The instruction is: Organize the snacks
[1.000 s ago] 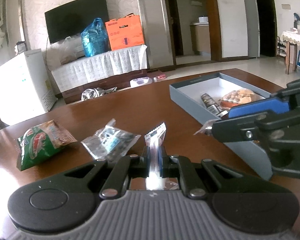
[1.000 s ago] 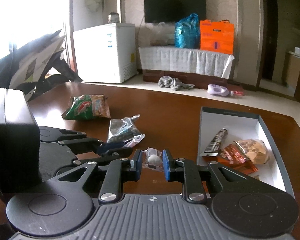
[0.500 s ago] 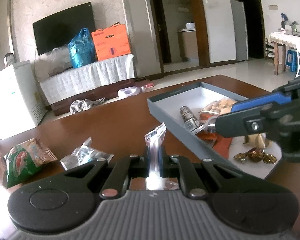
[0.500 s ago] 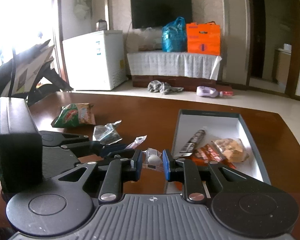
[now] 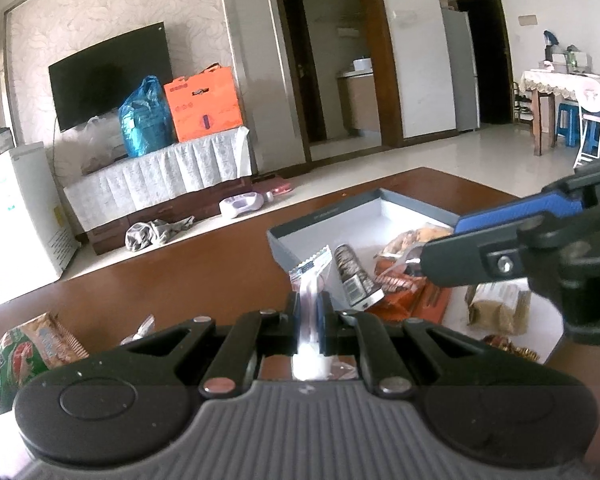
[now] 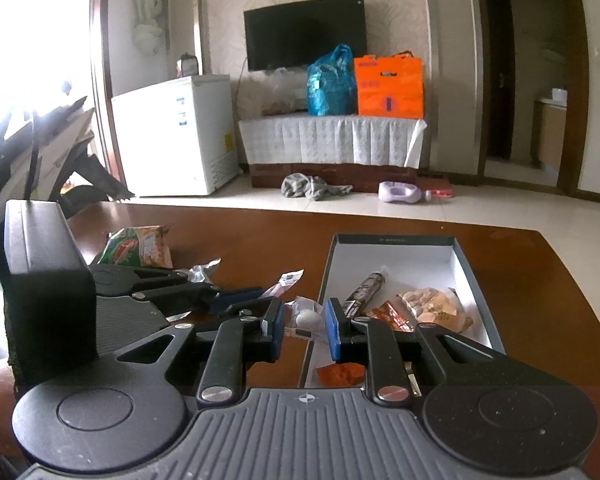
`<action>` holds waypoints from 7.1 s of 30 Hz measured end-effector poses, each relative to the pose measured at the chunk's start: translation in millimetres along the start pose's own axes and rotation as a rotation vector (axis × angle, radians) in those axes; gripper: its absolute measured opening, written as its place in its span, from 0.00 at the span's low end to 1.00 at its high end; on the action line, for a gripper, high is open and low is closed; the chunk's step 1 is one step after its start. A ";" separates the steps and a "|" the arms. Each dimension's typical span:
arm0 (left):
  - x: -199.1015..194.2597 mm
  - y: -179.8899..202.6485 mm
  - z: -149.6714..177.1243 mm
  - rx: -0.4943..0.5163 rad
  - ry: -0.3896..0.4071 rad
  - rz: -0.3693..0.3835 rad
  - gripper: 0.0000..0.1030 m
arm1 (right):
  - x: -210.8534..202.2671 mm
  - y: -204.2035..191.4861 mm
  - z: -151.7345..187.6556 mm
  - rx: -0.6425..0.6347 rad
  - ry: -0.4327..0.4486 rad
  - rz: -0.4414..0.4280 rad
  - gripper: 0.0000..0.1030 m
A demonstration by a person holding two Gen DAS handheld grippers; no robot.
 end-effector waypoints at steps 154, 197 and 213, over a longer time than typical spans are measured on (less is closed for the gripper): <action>-76.7 -44.7 49.4 0.156 0.045 -0.091 0.86 | 23.3 -15.3 21.5 -0.040 -0.135 -0.014 0.66; -86.1 -251.3 67.1 -0.233 -0.071 -0.361 0.87 | 103.3 -157.5 -29.4 -0.184 -0.076 -0.093 0.90; -20.8 -300.3 80.9 -0.325 -0.081 -0.350 0.93 | 159.2 -165.0 -37.6 -0.215 -0.136 -0.078 0.92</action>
Point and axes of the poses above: each gripper's, at about its wrist camera, not at the fingertips, and x roughly the way its jaws point, y to its right, z to its underside, the point moved 2 cm from there along x, roughly the way its jaws point, and after that the axes turned 11 degrees about -y, right-handed, at the moved point
